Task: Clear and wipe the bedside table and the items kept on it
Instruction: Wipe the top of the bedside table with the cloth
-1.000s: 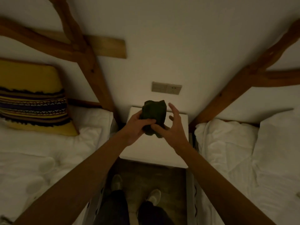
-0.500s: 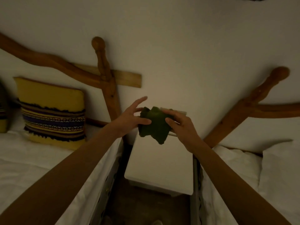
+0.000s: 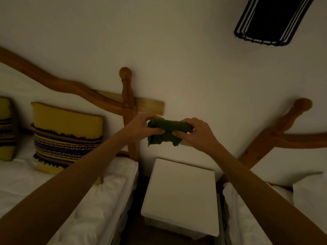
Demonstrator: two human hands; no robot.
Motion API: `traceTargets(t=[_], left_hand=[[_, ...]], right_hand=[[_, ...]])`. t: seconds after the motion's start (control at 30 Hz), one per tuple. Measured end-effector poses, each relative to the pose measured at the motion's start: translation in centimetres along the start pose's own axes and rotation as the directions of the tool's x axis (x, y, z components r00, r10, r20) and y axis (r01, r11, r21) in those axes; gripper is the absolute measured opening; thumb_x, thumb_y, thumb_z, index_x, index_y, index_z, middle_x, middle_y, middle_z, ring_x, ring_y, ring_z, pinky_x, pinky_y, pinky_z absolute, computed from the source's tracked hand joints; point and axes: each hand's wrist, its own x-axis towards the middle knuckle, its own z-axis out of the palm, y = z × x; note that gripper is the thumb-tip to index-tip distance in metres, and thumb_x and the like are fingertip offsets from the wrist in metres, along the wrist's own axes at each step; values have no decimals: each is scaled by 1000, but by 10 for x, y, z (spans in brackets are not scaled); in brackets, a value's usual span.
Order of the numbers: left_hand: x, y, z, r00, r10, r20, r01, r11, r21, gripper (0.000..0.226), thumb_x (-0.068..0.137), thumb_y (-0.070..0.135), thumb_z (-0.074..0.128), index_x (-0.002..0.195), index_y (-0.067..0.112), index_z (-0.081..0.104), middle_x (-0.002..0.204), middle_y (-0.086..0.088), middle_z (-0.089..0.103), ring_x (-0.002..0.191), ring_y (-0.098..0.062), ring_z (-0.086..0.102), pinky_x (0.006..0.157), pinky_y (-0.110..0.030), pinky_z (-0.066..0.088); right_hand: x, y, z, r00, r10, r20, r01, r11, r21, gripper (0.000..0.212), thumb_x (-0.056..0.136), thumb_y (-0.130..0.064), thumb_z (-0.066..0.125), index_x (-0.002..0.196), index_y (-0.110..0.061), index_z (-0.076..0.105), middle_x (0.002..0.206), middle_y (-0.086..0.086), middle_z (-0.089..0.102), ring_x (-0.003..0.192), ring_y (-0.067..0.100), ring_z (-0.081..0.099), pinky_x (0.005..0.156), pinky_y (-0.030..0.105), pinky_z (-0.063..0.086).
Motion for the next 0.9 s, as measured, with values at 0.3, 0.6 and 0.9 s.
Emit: traceTargets(t=[0.3, 0.6, 0.9], left_hand=[[0, 12, -9, 986, -142, 84, 164, 883, -440, 64, 73, 35, 85, 129, 27, 56, 122, -2, 68, 110, -21, 68, 86, -40, 59], [-12, 1, -27, 957, -166, 239, 279, 760, -587, 48, 86, 8, 72, 128, 26, 58, 126, -12, 65, 114, -31, 66, 90, -52, 57], [-32, -10, -43, 911, -128, 393, 380, 634, -674, 29, 86, 28, 72, 110, 15, 64, 127, -16, 60, 117, -36, 63, 97, -52, 53]], right_hand=[[8, -32, 9, 978, 190, 86, -205, 791, 576, 29, 96, -44, 62, 117, -24, 56, 115, 5, 66, 97, 16, 71, 69, 31, 62], [7, -34, -1, 988, -7, 155, -90, 791, 606, 43, 87, -10, 76, 124, -25, 61, 115, -12, 68, 108, 16, 68, 74, 38, 63], [17, -47, 14, 969, -230, 92, 171, 890, 423, 52, 78, 28, 54, 94, -18, 74, 118, 6, 70, 115, 14, 64, 99, 31, 54]])
